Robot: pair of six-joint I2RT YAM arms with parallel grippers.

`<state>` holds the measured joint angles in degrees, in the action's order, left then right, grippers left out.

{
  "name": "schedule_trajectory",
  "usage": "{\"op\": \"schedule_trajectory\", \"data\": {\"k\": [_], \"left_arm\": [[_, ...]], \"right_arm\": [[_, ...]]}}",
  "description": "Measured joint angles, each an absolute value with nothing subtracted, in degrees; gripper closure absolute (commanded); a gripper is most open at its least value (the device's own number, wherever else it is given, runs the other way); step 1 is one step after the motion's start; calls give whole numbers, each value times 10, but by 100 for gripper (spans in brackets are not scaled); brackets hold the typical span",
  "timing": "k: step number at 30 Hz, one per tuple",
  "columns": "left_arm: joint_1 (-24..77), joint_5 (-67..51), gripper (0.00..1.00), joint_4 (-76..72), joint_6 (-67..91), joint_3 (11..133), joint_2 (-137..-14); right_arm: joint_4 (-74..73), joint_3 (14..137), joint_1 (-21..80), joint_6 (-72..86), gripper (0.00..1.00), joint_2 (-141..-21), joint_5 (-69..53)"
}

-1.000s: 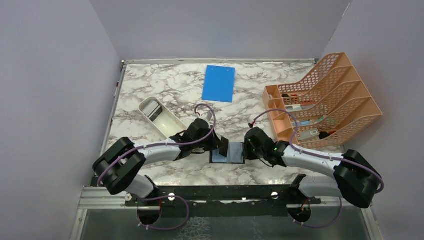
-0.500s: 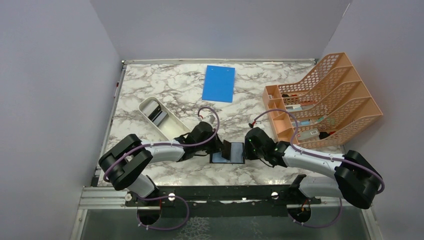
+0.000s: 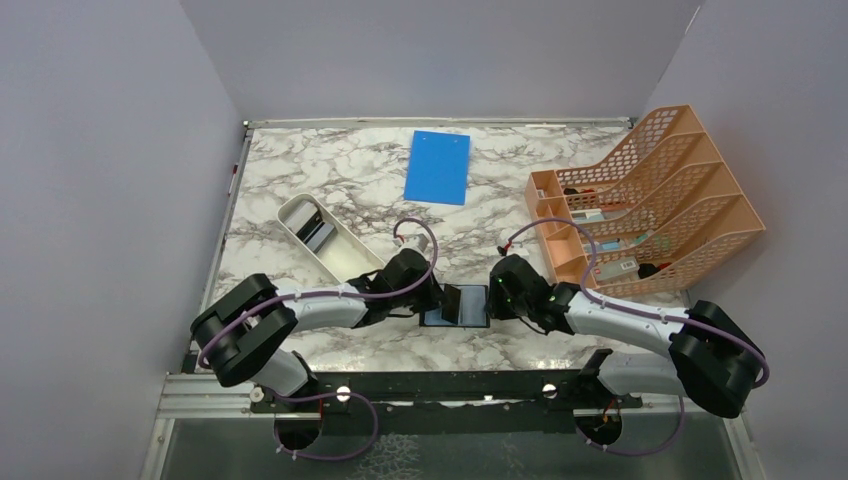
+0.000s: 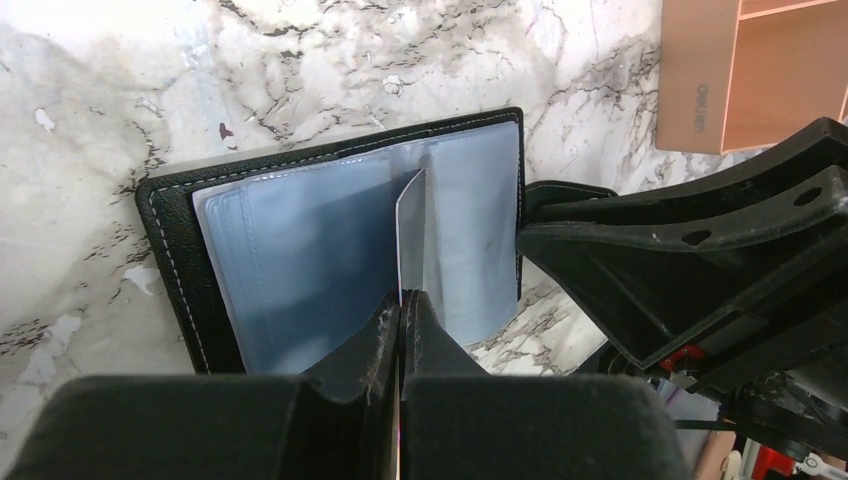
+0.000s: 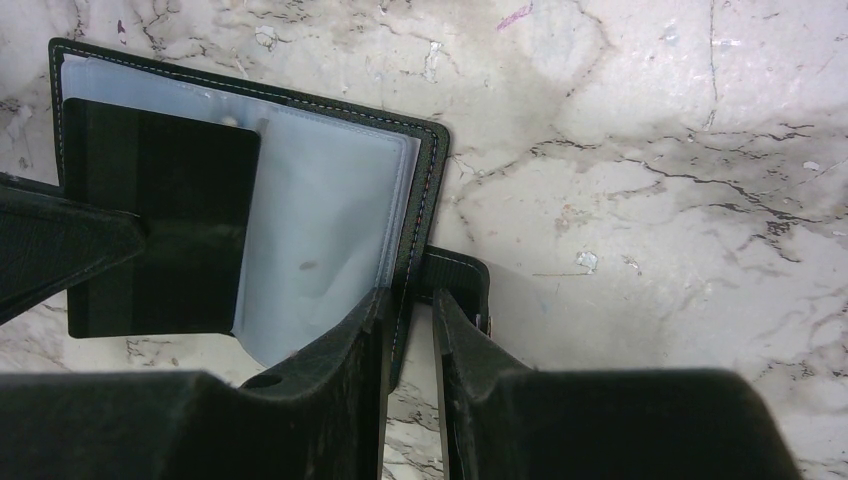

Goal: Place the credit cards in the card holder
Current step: Insert the credit card into the card holder.

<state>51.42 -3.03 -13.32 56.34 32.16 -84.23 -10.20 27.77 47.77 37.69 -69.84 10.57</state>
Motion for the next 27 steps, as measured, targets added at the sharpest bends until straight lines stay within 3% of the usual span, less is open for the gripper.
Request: {"op": "schedule_trajectory", "data": {"k": [17, 27], "left_arm": [[519, -21, 99, -139, 564, 334, -865], [528, -20, 88, -150, 564, 338, -880]], "right_arm": [[-102, 278, 477, 377, 71, -699, 105], [-104, 278, 476, 377, 70, -693, 105]]}}
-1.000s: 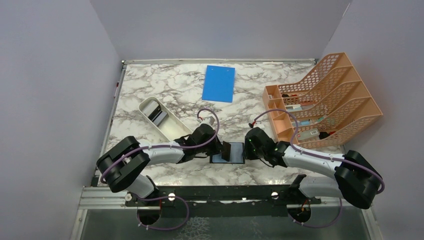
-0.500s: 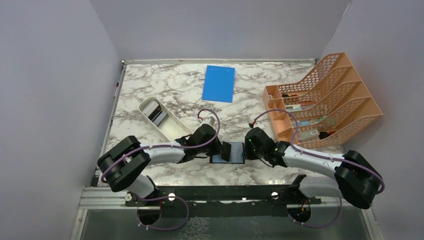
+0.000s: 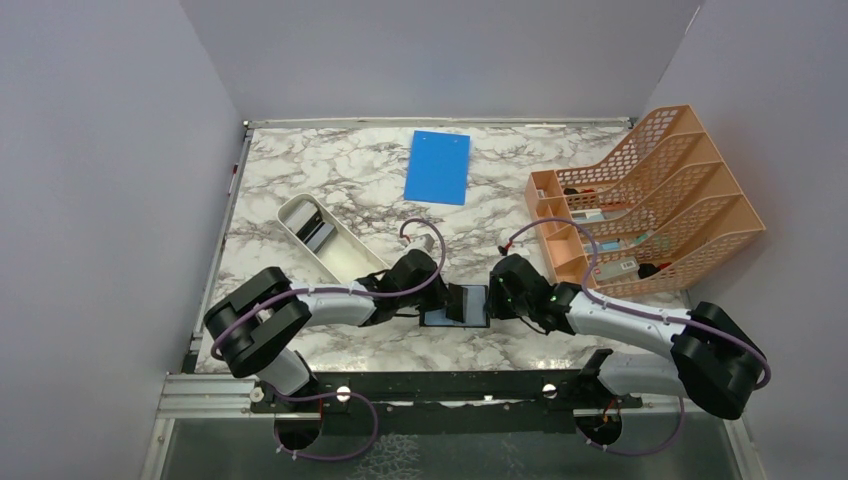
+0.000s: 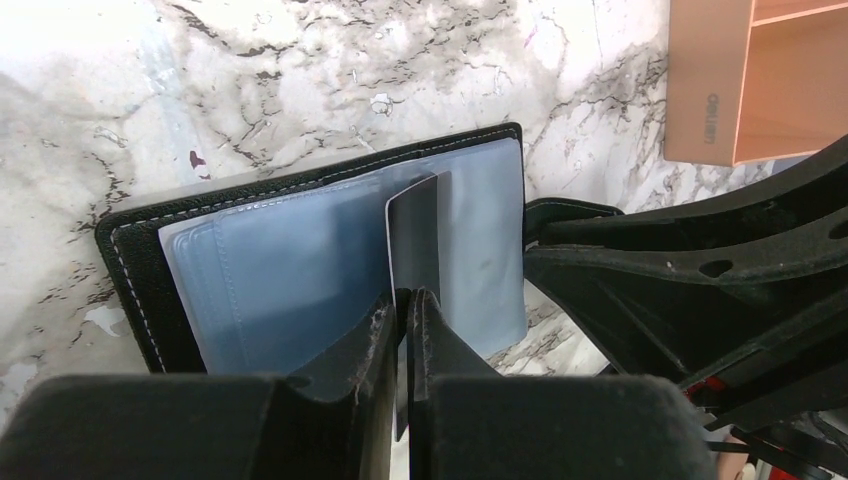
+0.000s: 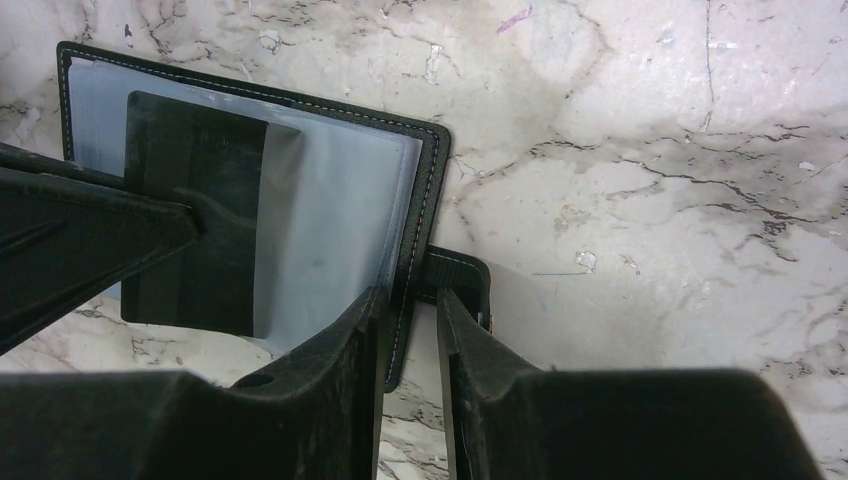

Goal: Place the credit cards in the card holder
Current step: Insert the credit card into the card holder.

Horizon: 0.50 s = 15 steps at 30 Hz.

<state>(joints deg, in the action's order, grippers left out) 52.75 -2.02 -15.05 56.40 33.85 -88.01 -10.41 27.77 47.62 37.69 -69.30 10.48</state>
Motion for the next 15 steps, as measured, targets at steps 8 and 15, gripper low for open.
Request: {"op": "schedule_trajectory", "data": {"k": [8, 15], "left_arm": [[535, -8, 77, -139, 562, 344, -889], [542, 1, 71, -118, 552, 356, -893]], "right_arm": [[-104, 278, 476, 377, 69, -693, 104], [-104, 278, 476, 377, 69, -693, 104]]}}
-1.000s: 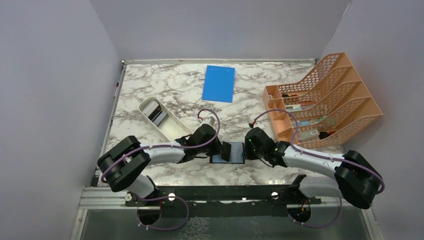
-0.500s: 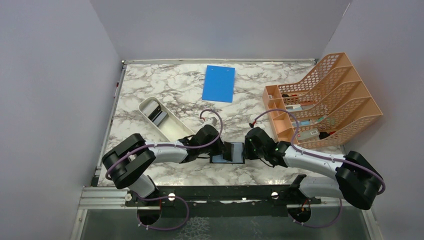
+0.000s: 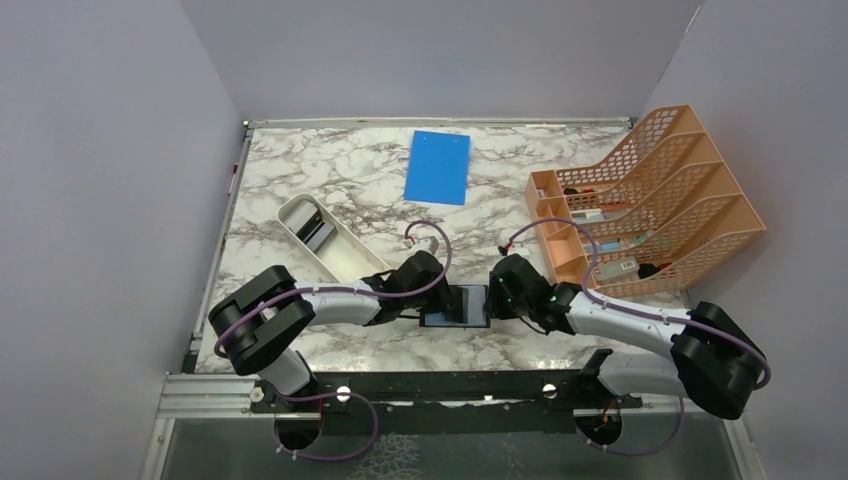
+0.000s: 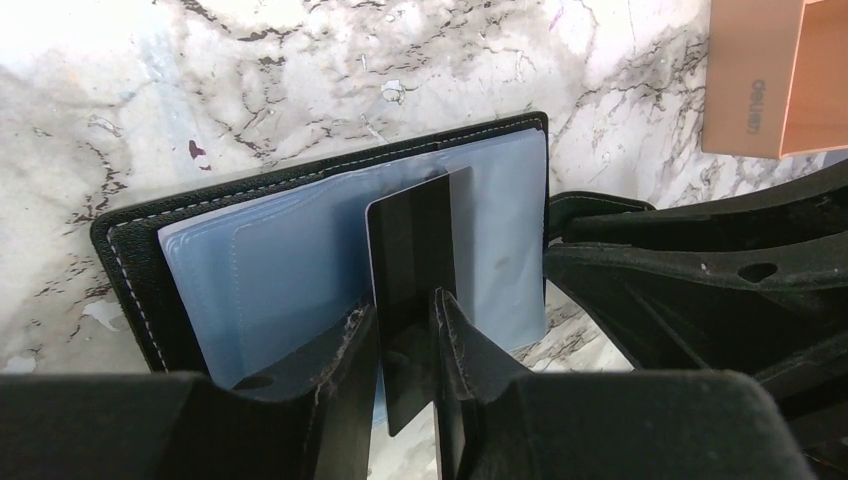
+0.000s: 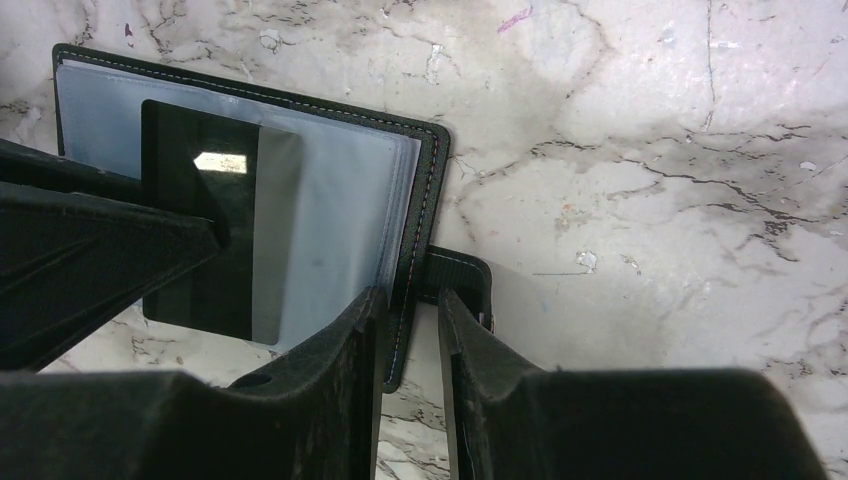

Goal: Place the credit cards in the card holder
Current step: Insert the credit card into the card holder.

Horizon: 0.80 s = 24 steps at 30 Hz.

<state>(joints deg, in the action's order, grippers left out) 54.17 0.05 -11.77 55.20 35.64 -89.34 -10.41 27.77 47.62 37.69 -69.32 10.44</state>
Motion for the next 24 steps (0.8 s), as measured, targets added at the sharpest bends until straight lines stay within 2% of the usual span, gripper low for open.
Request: {"op": "schedule_trajectory", "data": {"k": [6, 24], "left_arm": [[548, 9, 67, -108, 548, 362, -893], [574, 29, 64, -71, 537, 392, -901]], "right_arm": [[-104, 278, 476, 377, 69, -693, 104], [-104, 278, 476, 379, 69, -693, 98]]}}
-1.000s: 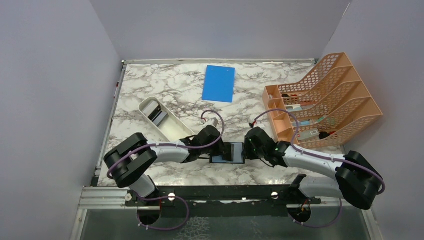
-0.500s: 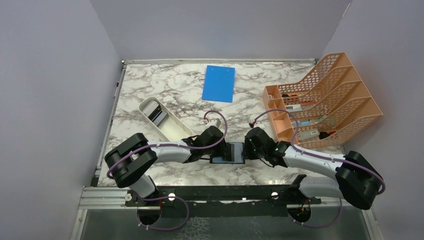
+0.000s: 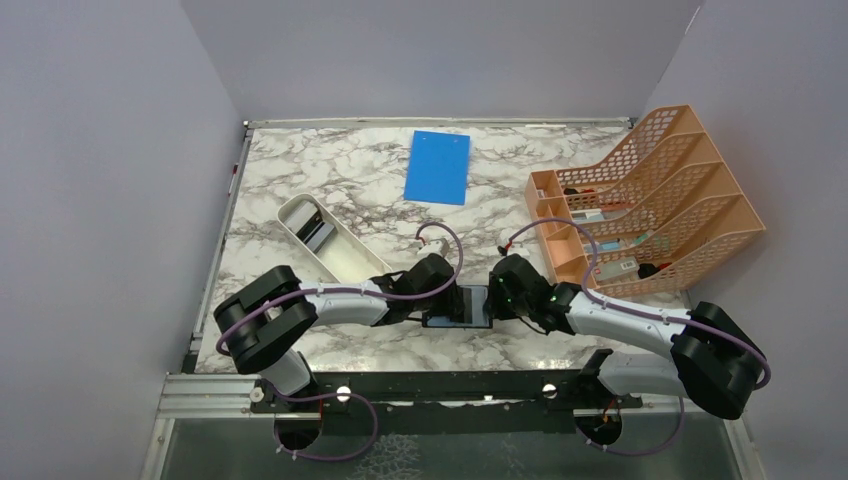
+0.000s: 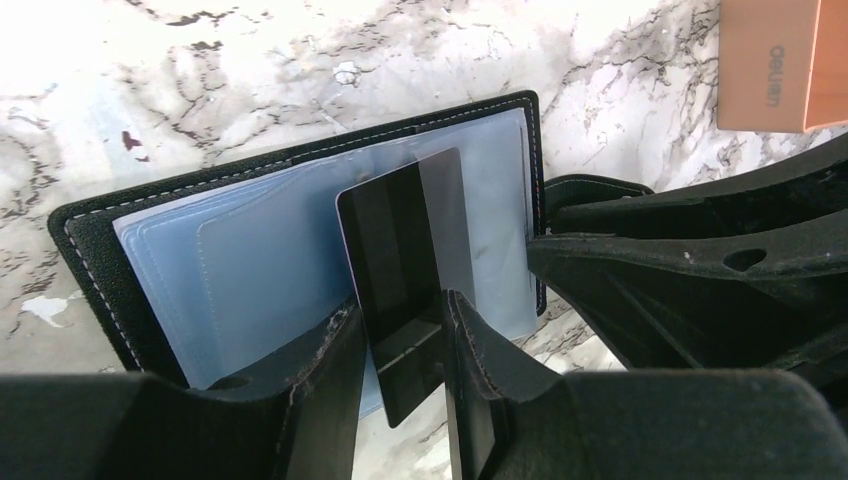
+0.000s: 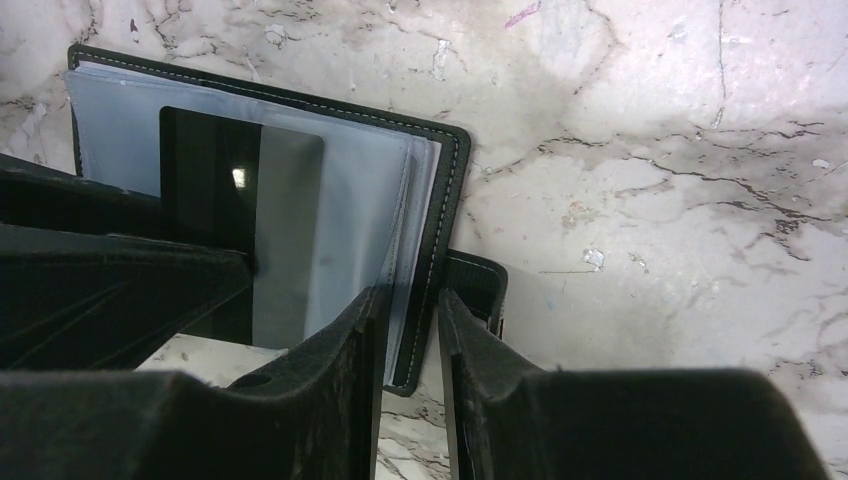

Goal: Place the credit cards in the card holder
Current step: Insert the credit card into the card holder.

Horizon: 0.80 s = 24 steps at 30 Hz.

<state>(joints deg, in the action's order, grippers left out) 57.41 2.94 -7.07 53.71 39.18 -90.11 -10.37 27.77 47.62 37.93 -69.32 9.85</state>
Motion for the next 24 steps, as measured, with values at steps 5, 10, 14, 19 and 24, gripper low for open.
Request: {"op": "schedule_trajectory", "data": {"k": [5, 10, 14, 19, 24], "left_arm": [[580, 30, 61, -69, 537, 401, -908], [582, 30, 59, -66, 537, 404, -909], [583, 31, 57, -67, 537, 404, -909], [583, 32, 56, -67, 537, 404, -909], [583, 35, 56, -66, 535, 405, -909]], "right_arm": [[-104, 278, 476, 380, 69, -693, 98], [-107, 278, 476, 380, 70, -693, 100], [-130, 287, 476, 380, 71, -691, 117], [-150, 295, 476, 379, 73, -674, 141], [-152, 298, 476, 379, 75, -675, 153]]}}
